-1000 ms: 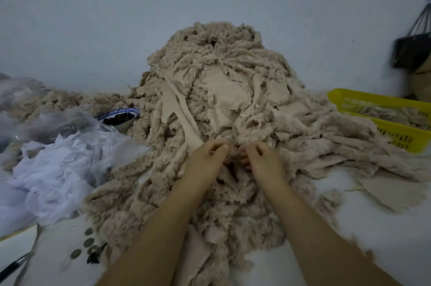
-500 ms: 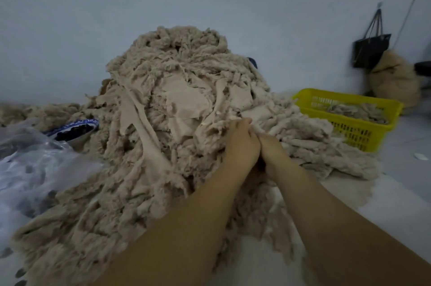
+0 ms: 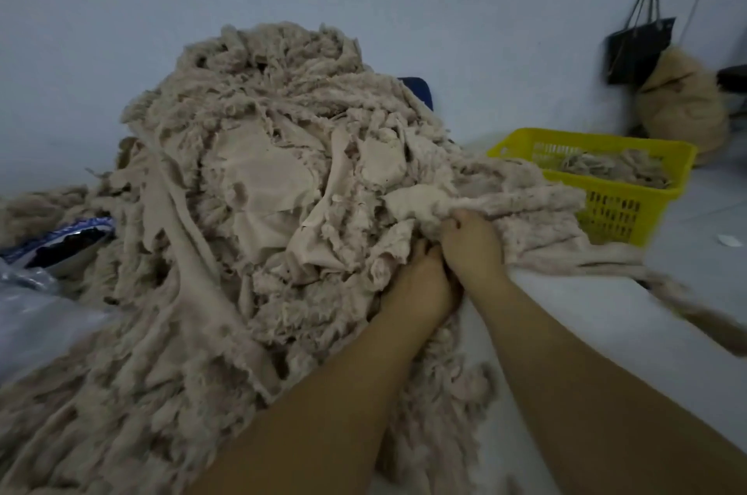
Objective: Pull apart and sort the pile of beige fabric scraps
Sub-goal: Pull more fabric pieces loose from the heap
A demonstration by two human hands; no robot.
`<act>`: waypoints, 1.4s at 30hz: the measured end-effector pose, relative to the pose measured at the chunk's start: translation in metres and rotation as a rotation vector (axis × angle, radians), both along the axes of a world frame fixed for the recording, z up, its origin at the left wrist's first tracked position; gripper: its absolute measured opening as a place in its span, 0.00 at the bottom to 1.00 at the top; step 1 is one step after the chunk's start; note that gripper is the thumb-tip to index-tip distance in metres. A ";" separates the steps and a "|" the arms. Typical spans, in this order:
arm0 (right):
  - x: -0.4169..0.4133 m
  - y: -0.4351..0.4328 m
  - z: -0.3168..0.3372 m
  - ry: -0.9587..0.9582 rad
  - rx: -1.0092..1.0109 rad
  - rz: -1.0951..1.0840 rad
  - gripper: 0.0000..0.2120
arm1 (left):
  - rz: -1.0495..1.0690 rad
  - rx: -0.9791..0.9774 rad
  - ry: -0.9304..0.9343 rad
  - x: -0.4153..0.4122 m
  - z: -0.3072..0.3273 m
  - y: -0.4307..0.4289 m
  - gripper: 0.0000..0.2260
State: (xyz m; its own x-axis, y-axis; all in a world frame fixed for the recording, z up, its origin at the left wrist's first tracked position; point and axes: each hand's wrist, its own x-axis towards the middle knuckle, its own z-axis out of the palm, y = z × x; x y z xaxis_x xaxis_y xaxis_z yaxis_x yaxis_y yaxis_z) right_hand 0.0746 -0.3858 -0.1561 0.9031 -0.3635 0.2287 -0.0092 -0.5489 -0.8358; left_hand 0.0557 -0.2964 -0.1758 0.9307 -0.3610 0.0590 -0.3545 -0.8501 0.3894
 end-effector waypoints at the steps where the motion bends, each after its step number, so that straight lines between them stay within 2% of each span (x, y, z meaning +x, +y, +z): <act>1: 0.000 0.003 -0.004 0.024 0.004 0.011 0.12 | 0.005 -0.010 0.067 0.002 0.001 -0.001 0.18; 3: -0.004 0.010 -0.004 0.025 0.023 0.000 0.12 | 0.050 -0.097 0.091 0.005 0.004 0.001 0.17; 6: -0.015 0.029 -0.002 -0.014 0.139 0.019 0.14 | 0.138 -0.202 -0.068 -0.003 0.008 0.012 0.16; 9: -0.020 0.014 0.004 0.063 0.168 0.065 0.13 | 0.177 -0.305 -0.038 -0.011 0.010 0.022 0.17; 12: -0.009 -0.041 0.018 -0.008 0.405 -0.196 0.16 | 0.191 -0.320 -0.020 -0.020 0.011 0.036 0.23; 13: -0.009 -0.050 0.020 -0.055 0.428 -0.296 0.17 | 0.197 -0.320 -0.018 -0.021 0.010 0.040 0.23; 15: -0.017 -0.035 0.027 -0.175 0.304 -0.379 0.16 | 0.225 -0.354 -0.033 -0.021 0.011 0.044 0.23; 17: -0.027 0.002 0.026 -0.248 0.201 -0.213 0.13 | 0.245 -0.461 -0.040 -0.022 0.012 0.041 0.22; 20: -0.029 0.040 0.012 0.029 0.262 0.109 0.13 | 0.269 -0.640 -0.051 -0.026 0.019 0.034 0.22; 23: -0.020 0.036 0.007 0.167 0.299 0.163 0.16 | 0.315 -0.771 -0.054 -0.029 0.021 0.036 0.22; 27: -0.019 0.044 0.007 0.199 0.337 0.318 0.15 | 0.419 -1.112 0.011 -0.029 0.028 0.033 0.21; 29: -0.027 0.053 0.004 0.189 0.504 0.427 0.17 | 0.515 -1.502 0.182 -0.025 0.039 0.029 0.18; 31: -0.032 0.056 0.002 0.146 0.555 0.481 0.27 | 0.481 -1.917 0.439 -0.025 0.056 0.033 0.17; 33: -0.039 0.057 0.008 0.108 0.530 0.522 0.39 | 0.413 -2.140 0.574 -0.026 0.071 0.048 0.17; 34: -0.042 0.058 0.012 0.090 0.497 0.519 0.42 | 0.361 -2.169 0.592 -0.028 0.078 0.056 0.18; 35: -0.045 0.058 0.015 0.067 0.454 0.509 0.40 | 0.325 -2.147 0.569 -0.030 0.084 0.064 0.19; 36: -0.047 0.060 0.019 0.035 0.408 0.492 0.34 | 0.318 -2.096 0.511 -0.033 0.090 0.072 0.20; 38: -0.052 0.065 0.027 -0.029 0.396 0.423 0.21 | 0.386 -1.870 0.348 -0.041 0.092 0.084 0.18; 40: -0.057 0.074 0.041 -0.049 0.601 0.366 0.18 | 0.473 -1.541 0.181 -0.055 0.083 0.098 0.12; 41: -0.060 0.079 0.049 -0.050 0.728 0.359 0.18 | 0.458 -1.380 0.110 -0.066 0.077 0.105 0.10; 42: -0.061 0.085 0.055 -0.052 0.814 0.376 0.18 | 0.393 -1.211 0.026 -0.079 0.072 0.111 0.13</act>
State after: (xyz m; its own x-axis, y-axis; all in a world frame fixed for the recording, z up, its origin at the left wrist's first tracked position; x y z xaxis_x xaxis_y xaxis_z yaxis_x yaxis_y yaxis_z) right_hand 0.0139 -0.3006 -0.1010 0.9908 -0.1135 0.0731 0.1001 0.2546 -0.9619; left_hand -0.0232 -0.1856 -0.1033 0.9682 0.2098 0.1365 -0.1410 0.0064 0.9900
